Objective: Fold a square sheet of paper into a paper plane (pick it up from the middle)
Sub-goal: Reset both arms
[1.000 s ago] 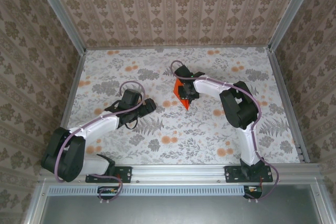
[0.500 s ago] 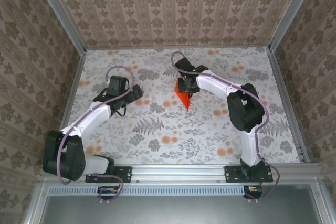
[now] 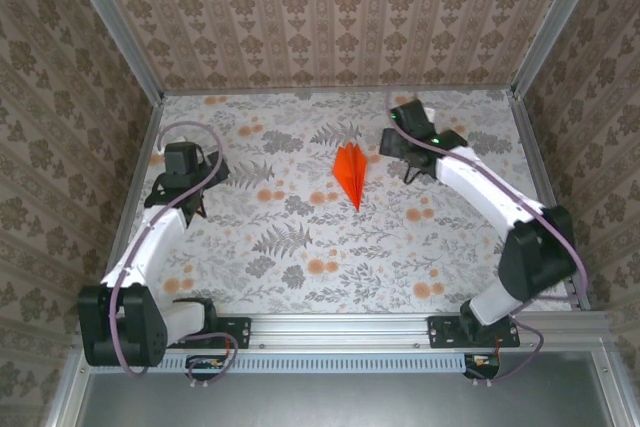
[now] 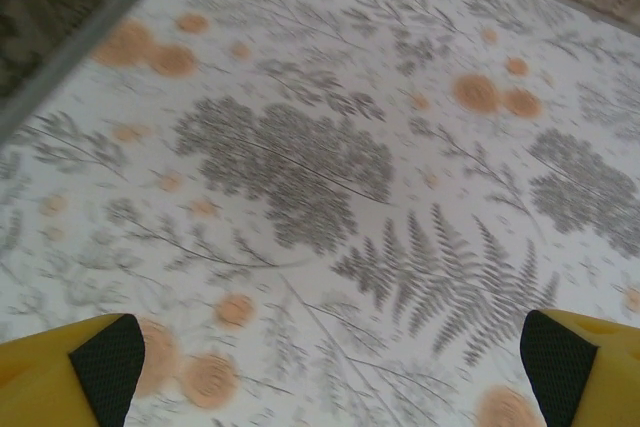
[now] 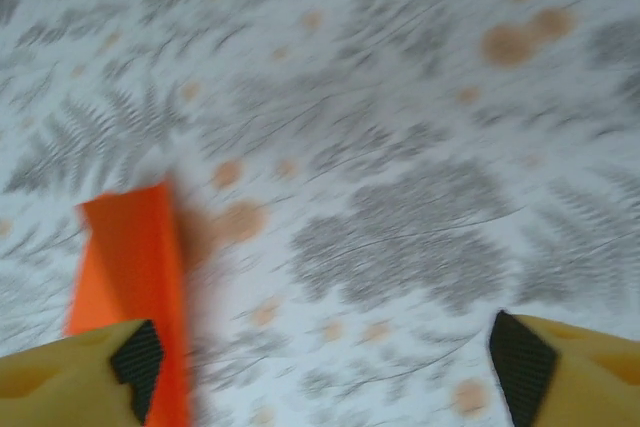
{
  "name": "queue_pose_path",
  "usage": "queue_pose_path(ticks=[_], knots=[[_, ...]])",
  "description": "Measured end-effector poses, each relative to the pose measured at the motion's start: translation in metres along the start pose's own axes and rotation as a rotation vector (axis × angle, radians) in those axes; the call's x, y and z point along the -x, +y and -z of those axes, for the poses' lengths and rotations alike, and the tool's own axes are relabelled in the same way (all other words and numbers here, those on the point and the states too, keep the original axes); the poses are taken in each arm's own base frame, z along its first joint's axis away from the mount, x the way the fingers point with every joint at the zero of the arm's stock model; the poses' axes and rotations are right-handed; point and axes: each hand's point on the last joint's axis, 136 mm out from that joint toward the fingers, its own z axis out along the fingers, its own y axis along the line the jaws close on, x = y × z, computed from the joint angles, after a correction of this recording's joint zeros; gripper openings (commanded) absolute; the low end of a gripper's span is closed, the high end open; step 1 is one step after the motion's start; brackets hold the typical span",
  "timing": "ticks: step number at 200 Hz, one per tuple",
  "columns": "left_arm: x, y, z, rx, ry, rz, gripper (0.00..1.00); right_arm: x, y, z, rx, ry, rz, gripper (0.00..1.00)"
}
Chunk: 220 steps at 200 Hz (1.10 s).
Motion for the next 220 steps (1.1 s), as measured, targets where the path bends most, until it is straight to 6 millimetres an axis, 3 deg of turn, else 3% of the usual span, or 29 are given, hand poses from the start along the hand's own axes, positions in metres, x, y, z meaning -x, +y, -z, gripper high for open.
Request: queue_pose_path(ticks=[20, 40, 63, 83, 149, 193, 220], knots=[[-0.009, 0.018, -0.008, 0.034, -0.036, -0.034, 1.00, 0.005, -0.053, 0.004, -0.123, -0.085, -0.027, 1.00], [-0.024, 0.030, -0.017, 0.046, -0.059, -0.079, 1.00, -0.006, -0.097, 0.003, -0.236, -0.123, -0.040, 1.00], [-0.041, 0.036, -0.026, 0.044, -0.074, -0.140, 1.00, -0.020, -0.131, 0.000, -0.327, -0.185, -0.027, 1.00], [-0.042, 0.031, -0.032, 0.015, -0.110, -0.194, 1.00, -0.038, -0.149, -0.012, -0.374, -0.191, 0.004, 1.00], [-0.038, 0.008, -0.052, -0.101, -0.213, -0.307, 1.00, -0.058, -0.147, -0.061, -0.359, -0.219, 0.109, 1.00], [-0.035, -0.002, -0.062, -0.143, -0.265, -0.330, 1.00, -0.040, -0.142, -0.067, -0.247, -0.326, 0.075, 1.00], [-0.037, -0.005, -0.067, -0.162, -0.270, -0.339, 1.00, -0.049, -0.135, -0.071, -0.155, -0.344, 0.090, 1.00]])
